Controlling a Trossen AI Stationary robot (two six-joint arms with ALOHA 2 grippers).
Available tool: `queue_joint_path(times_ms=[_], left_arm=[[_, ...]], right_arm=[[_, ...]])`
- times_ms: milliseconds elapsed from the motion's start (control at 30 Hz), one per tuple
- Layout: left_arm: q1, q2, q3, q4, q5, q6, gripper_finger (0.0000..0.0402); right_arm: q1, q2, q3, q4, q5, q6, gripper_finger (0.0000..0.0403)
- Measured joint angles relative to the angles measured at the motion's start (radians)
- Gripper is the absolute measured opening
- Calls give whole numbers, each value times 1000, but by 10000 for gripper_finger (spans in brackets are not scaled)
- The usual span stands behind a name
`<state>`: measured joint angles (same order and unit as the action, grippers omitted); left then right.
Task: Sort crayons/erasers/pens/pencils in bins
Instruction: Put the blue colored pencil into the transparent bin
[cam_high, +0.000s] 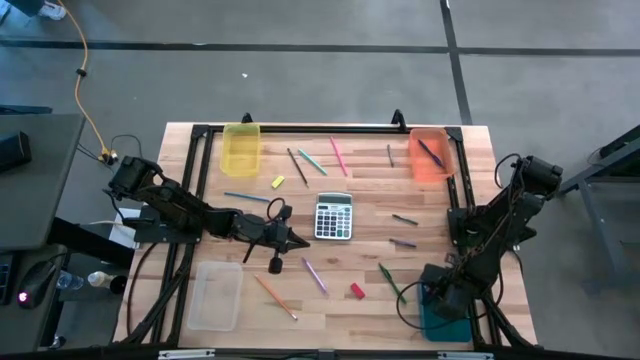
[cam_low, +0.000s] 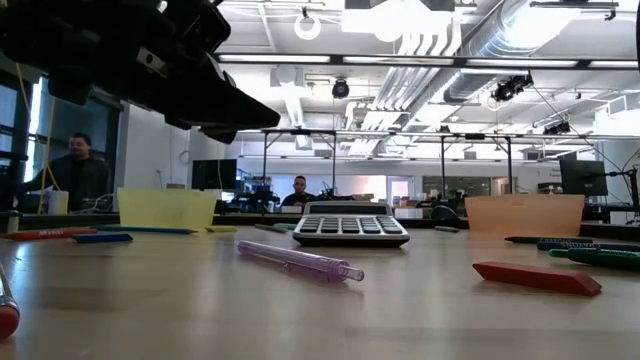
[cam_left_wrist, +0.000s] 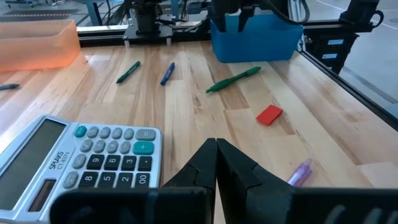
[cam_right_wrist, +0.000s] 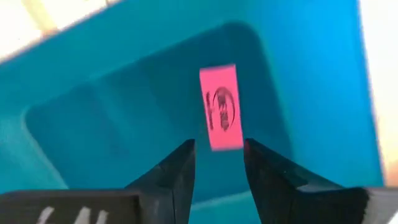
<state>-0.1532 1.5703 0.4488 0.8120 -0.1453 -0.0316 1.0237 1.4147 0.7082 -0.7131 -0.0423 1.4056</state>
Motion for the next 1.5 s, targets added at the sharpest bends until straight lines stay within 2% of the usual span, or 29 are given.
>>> queue_joint_path(times_ms=[100,200,500,600,800,967,1067,1300,1400,1500], left_arm=[[0,0,0,0,0,-6,0],[0,0,0,0,-5,-10,0],[5,0,0,0,-32,-10,0],[5,0,0,1,-32,-11,0],[7,0,0,1,-39,-18,0],[20,0,0,0,-26,-37,0],[35,0,0,0,-28,-37,0],[80,0,0,-1,43,-37,0],[91,0,0,-8,39,-28,0],[101,-1,0,-17,39,-3,0]], right_arm=[[0,0,32,-13,-43,-17,120],[0,0,72,-24,-24,-71,101],[-2,-66,160,-16,158,-227,9],[-4,-107,161,-7,258,-298,8],[-65,-170,161,48,412,-573,2],[-184,-185,161,198,429,-889,0],[-262,-185,161,290,400,-1066,0],[-444,-184,148,485,216,-1361,0],[-533,-184,68,680,99,-1472,0],[-629,-184,-40,880,2,-1516,0]])
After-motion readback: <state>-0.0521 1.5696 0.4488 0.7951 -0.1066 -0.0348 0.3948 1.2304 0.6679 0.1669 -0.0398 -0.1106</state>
